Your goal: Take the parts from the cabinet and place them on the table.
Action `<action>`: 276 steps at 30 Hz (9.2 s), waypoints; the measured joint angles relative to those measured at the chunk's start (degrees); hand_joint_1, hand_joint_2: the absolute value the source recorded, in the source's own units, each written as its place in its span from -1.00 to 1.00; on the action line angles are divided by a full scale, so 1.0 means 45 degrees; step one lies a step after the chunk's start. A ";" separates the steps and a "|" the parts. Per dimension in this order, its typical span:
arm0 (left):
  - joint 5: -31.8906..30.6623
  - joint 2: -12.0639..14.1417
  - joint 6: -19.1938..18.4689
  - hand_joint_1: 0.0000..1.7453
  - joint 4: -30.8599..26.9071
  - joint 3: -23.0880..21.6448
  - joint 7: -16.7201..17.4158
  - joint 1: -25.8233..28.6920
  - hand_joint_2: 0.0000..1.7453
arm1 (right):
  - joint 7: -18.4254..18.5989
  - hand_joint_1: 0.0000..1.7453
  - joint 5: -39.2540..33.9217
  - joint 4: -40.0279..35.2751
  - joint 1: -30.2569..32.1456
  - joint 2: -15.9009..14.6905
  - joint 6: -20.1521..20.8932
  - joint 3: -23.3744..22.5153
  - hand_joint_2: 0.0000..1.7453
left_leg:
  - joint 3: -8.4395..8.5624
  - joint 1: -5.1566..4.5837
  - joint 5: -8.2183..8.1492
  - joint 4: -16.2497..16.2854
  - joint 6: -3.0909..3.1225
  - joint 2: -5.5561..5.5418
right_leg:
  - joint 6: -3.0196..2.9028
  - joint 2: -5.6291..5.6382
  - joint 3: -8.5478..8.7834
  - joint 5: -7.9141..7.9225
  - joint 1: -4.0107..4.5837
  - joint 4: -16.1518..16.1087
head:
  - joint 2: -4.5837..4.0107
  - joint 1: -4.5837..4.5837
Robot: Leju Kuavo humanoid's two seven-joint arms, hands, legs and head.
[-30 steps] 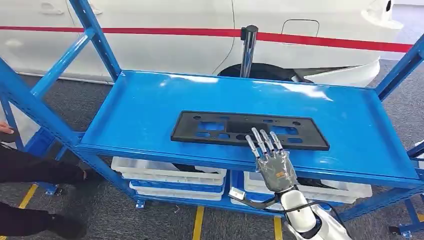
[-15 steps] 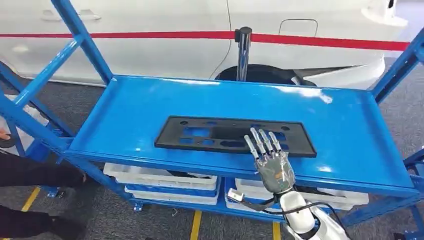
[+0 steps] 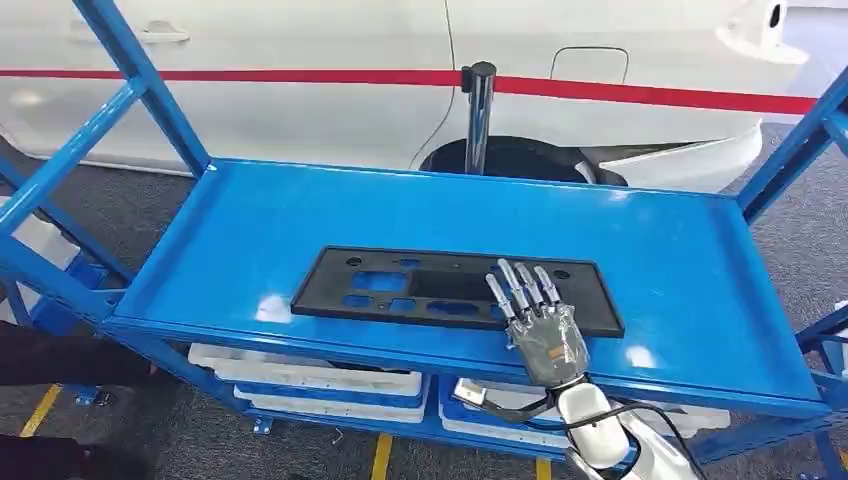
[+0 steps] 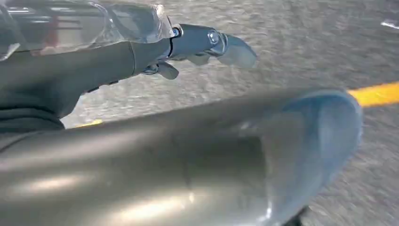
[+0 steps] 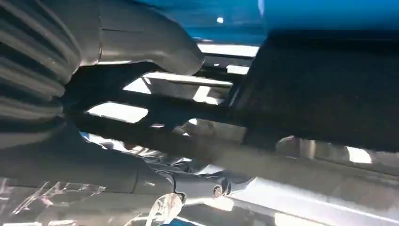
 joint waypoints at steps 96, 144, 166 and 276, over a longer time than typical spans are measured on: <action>0.2050 -0.1209 -0.2997 -1.00 -0.0005 0.3244 -0.6261 0.0229 1.00 | -0.1986 1.00 -1.3497 -0.9859 0.1747 0.0418 -0.2088 -0.0087 1.00 | 0.1146 0.0194 -0.0399 -0.0589 -0.0528 0.0003 | -0.0288 -0.0149 -0.0898 0.0976 0.0257 -0.0488 | -0.0092 -0.2269; 0.2443 -0.1632 -0.4138 -1.00 0.0000 0.3244 -0.4702 0.0058 1.00 | -0.1579 1.00 -1.6698 -0.9428 -0.1799 0.0670 -0.3502 0.0112 1.00 | 0.1132 0.0140 -0.0402 -0.0567 -0.0523 0.0011 | -0.0280 -0.0139 -0.0921 0.0984 0.0220 -0.0493 | -0.0092 -0.2113; 0.2433 -0.1710 -0.4289 -1.00 0.0005 0.3244 -0.4512 0.0063 1.00 | -0.1326 1.00 -1.6392 -0.9617 -0.1551 0.0554 -0.3448 0.0204 1.00 | 0.0812 0.0465 -0.0147 -0.0351 -0.0874 -0.0005 | 0.0556 -0.0001 -0.0731 0.0587 -0.0501 -0.0075 | -0.0092 -0.1530; 0.3351 -0.1564 -0.2142 -1.00 0.0282 0.3172 -0.4090 0.0986 1.00 | -0.2215 1.00 -1.6062 -1.2575 0.5218 -0.1967 -0.3594 -0.3968 1.00 | 0.0478 -0.0004 -0.0313 -0.0211 -0.0467 0.0549 | 0.0117 -0.1377 -0.0621 0.0322 -0.0169 -0.0188 | -0.0087 -0.0807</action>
